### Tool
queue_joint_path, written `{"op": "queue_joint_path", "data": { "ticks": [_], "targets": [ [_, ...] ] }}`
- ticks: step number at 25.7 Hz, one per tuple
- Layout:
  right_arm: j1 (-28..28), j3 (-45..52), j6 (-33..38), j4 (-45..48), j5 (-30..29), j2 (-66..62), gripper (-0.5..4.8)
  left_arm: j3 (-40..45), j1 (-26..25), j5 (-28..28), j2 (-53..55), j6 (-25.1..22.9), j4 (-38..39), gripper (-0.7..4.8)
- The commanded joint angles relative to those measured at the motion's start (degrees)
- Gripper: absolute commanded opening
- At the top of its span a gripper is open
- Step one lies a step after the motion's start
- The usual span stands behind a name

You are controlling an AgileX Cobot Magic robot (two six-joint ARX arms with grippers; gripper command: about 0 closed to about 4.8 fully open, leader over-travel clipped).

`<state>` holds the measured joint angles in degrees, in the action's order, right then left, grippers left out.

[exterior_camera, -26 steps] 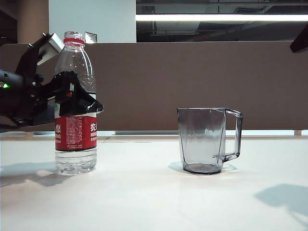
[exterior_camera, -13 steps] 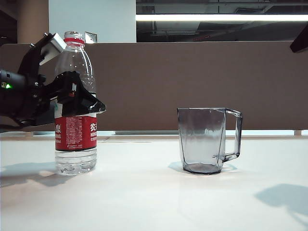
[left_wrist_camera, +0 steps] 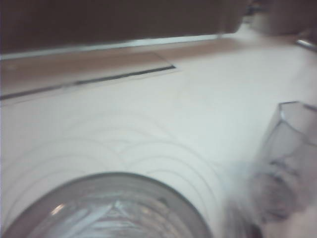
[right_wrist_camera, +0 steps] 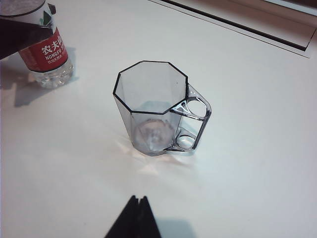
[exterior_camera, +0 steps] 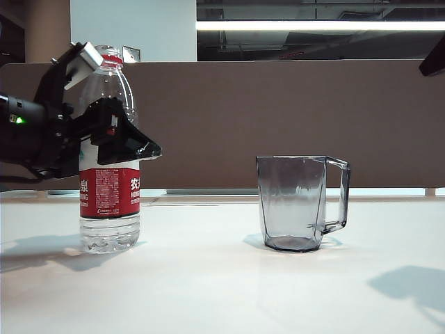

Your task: Pick up the mineral water bottle with the left hand on the table and pour water into the mug until it's half full.

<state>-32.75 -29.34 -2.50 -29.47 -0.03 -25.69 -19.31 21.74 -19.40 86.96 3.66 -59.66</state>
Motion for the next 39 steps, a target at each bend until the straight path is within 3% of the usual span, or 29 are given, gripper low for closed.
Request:
{"op": "queue_joint_path", "data": {
  "ticks": [1,11,12,17,22,36,39],
  "targets": [
    [-0.04,-0.13,0.11,0.92,-0.11,0.09,-0.05,-0.07,0.24,-0.35,-0.15,-0.20,-0.81,4.79],
    [-0.04,-0.13,0.11,0.92,-0.11,0.11,-0.05,-0.04,0.20,0.33,-0.15,-0.44,-0.79,4.79],
    [-0.04,-0.13,0.11,0.92,-0.11,0.11,-0.05,-0.04,0.17,0.35,-0.15,-0.48,-0.79,4.34],
    [-0.04,-0.13,0.11,0.92,-0.11,0.11,-0.05,-0.04,0.17,1.03,-0.15,-0.68,-0.76,3.28],
    [-0.04,-0.13,0.11,0.92,-0.09,0.11,-0.05,-0.04,0.17,1.84,-0.15,-0.68,-0.76,2.66],
    [-0.04,-0.13,0.11,0.92,-0.11,0.09,-0.05,-0.07,0.20,1.68,-0.17,-0.61,-0.74,2.68],
    [-0.04,-0.13,0.11,0.92,-0.11,0.09,-0.05,-0.22,0.57,5.92,-0.17,-0.66,-0.66,2.68]
  ]
}}
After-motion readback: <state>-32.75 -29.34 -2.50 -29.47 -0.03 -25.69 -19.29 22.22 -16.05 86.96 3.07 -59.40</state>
